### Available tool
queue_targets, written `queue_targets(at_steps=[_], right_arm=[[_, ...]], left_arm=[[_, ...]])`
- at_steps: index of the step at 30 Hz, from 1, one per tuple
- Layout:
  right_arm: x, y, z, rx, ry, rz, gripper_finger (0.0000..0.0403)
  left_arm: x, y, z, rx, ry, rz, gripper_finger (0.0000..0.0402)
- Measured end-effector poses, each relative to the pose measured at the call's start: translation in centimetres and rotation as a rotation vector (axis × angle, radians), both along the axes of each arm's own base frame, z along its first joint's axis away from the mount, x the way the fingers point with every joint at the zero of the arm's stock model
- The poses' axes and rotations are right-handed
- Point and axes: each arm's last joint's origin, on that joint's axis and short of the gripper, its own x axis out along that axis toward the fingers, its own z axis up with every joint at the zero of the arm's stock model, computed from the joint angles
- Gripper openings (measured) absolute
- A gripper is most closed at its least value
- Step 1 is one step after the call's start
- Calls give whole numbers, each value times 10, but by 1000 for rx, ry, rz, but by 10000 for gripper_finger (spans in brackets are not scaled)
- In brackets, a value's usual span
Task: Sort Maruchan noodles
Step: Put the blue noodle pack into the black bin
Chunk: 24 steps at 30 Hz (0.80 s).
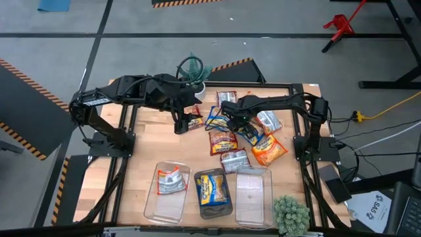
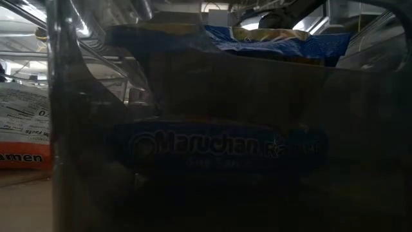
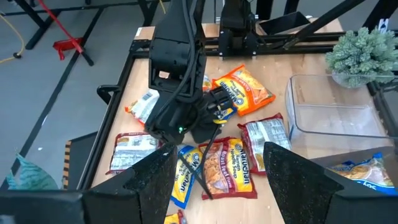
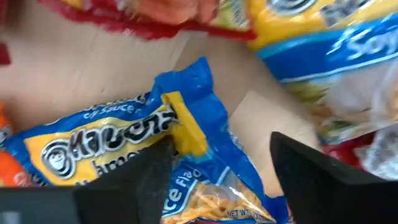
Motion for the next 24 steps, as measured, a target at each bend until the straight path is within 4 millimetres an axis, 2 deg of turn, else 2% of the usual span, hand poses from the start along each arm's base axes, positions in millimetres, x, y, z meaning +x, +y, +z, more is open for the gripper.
queue_targets(at_steps=[9,15,21,24], right_arm=[[-1,1,-1,39,-2,10,111],[-1,1,-1,26,-3,-31,11],[3,0,4,11,-24,-150,2],[9,-2,20,-1,-84,-206,1]], left_arm=[[0,0,0,1,2,0,234],[-1,0,-2,-2,24,2,234],[-2,0,-2,-7,25,6,234],[-5,0,0,-24,14,18,234]])
